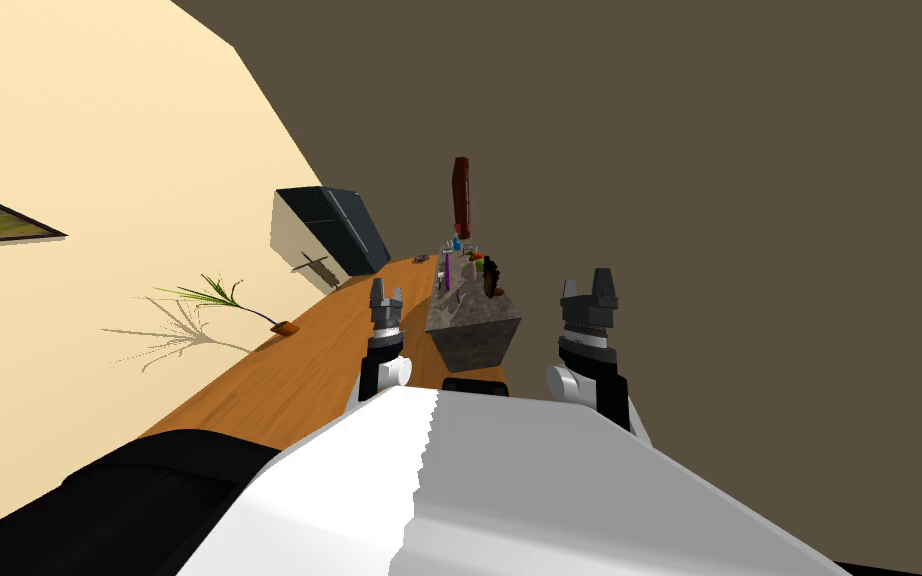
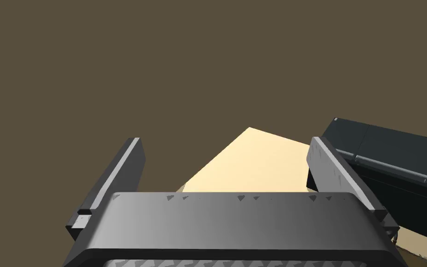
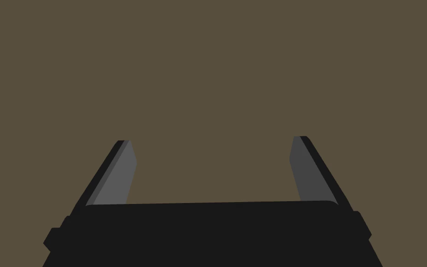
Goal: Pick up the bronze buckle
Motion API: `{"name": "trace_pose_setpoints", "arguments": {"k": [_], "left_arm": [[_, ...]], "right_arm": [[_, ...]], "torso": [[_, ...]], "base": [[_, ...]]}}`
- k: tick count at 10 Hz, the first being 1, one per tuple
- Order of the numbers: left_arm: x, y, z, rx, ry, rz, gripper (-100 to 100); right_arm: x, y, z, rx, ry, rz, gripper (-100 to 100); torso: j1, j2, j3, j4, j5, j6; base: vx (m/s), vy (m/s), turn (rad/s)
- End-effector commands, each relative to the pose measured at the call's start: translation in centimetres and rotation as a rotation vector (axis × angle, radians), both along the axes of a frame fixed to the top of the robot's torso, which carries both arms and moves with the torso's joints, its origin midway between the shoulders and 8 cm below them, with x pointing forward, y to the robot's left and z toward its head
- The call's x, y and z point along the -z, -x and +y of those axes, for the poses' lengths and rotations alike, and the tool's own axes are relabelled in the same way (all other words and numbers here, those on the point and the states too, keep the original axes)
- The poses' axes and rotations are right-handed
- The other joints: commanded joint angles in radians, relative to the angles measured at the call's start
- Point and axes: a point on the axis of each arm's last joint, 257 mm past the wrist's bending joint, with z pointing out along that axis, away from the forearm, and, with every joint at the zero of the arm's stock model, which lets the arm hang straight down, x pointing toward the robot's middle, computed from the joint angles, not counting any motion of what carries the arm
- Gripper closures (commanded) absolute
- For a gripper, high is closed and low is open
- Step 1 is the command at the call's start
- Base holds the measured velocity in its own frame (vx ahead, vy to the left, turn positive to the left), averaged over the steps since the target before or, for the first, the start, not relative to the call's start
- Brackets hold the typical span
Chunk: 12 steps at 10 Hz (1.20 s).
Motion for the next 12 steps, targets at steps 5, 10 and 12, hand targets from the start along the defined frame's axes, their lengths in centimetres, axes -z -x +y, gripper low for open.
{"name": "trace_pose_setpoints", "arguments": {"k": [5, 10, 12], "left_arm": [[3.3, -4.4, -1.4, 0.035, -0.108, 0.148, -100], [6.2, -8.7, -2.5, 0.042, -0.191, 0.278, -100], [7.3, -10.1, -2.8, 0.043, -0.212, 0.328, -100]], "right_arm": [[0.0, 0.0, 0.0, 0.0, 0.0, 0.0, 0], [0.0, 0.0, 0.0, 0.0, 0.0, 0.0, 0], [0.0, 0.0, 0.0, 0.0, 0.0, 0.0, 0]], "torso": [[0.0, -0.001, -0.001, 0.0, 0.0, 0.0], [0.0, -0.001, -0.001, 0.0, 0.0, 0.0], [0.0, -0.002, -0.001, 0.0, 0.0, 0.0]], "base": [[0.012, -0.004, 0.006], [0.015, -0.004, 0.005], [0.014, -0.008, 0.002]]}}
